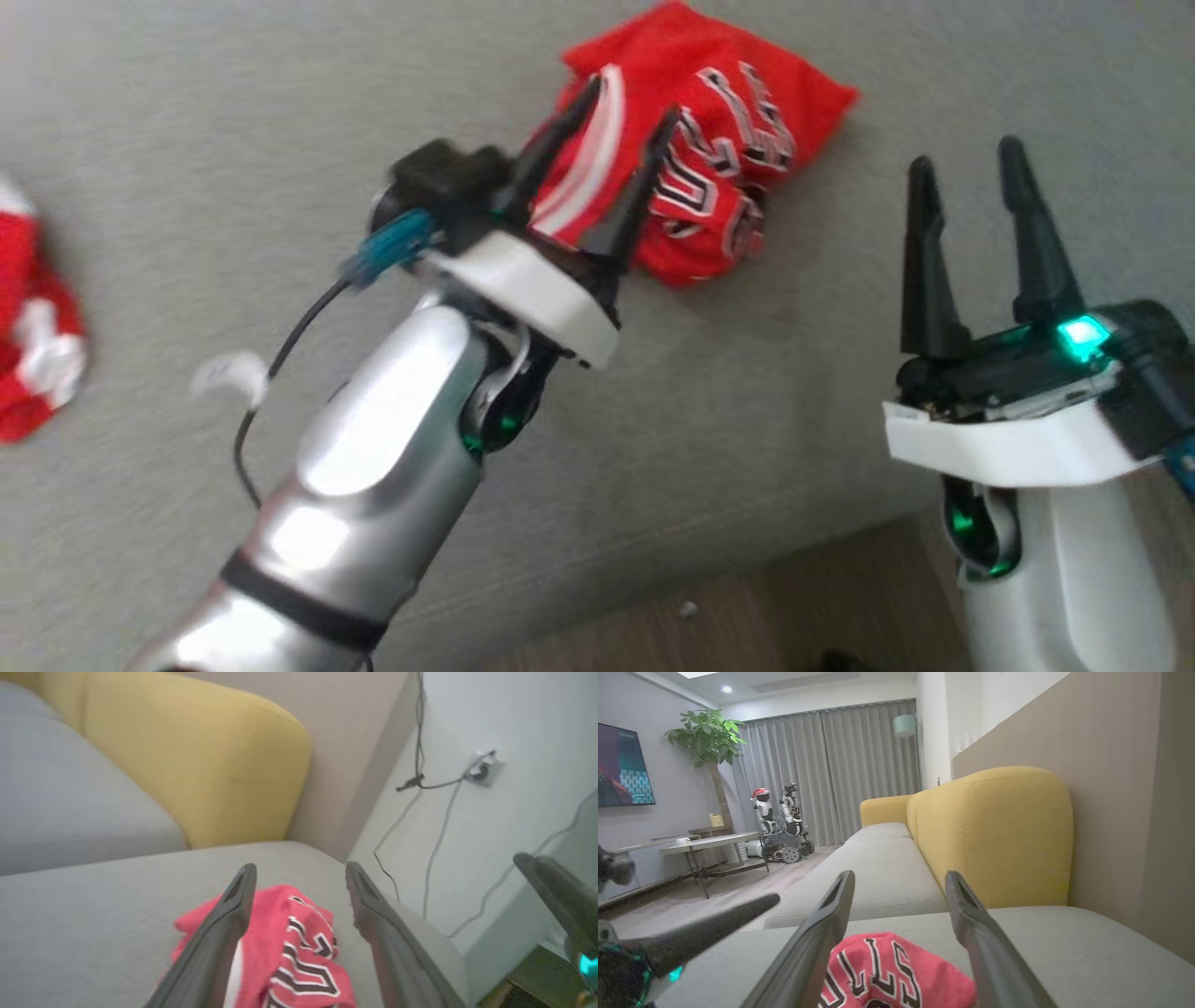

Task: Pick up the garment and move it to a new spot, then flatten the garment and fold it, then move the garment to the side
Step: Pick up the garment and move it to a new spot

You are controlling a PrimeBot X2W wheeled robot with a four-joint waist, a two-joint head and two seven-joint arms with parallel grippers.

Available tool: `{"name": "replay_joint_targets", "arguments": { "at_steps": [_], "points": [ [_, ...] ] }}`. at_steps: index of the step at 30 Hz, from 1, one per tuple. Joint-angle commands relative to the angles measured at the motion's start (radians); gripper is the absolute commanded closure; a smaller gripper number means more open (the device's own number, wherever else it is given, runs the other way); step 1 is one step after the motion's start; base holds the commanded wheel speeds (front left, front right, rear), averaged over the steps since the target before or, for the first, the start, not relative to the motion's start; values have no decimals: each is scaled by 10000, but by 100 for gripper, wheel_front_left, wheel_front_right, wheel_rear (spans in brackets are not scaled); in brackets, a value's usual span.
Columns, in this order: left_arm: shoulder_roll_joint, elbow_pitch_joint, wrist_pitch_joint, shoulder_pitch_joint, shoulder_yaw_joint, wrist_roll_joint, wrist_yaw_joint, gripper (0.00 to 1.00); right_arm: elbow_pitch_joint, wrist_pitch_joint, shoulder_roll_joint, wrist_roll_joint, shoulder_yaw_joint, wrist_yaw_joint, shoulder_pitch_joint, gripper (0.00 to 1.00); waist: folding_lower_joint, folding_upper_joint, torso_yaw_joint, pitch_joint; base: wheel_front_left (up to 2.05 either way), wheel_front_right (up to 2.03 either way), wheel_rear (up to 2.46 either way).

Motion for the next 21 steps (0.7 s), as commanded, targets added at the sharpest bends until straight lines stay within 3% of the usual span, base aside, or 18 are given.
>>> {"name": "replay_joint_targets", "arguments": {
  "at_steps": [1,10,15,21],
  "points": [
    [107,-577,-116,171,530,290,123,0,-195,-40,43,-106,222,63,136,0,0,0,888,-792,0,0,0],
    [271,-2550,-118,3887,3209,1823,816,0,728,-40,43,-245,-20,63,953,0,0,0,2742,-2518,0,0,0],
    [168,-3290,-119,5556,4559,2428,641,0,965,-40,43,-463,-203,63,1406,0,0,0,3339,-3143,0,0,0],
    [56,-4453,-119,7076,5714,3724,463,0,986,-40,43,-575,-555,63,1857,0,0,0,3481,-3473,0,0,0]
  ]
}}
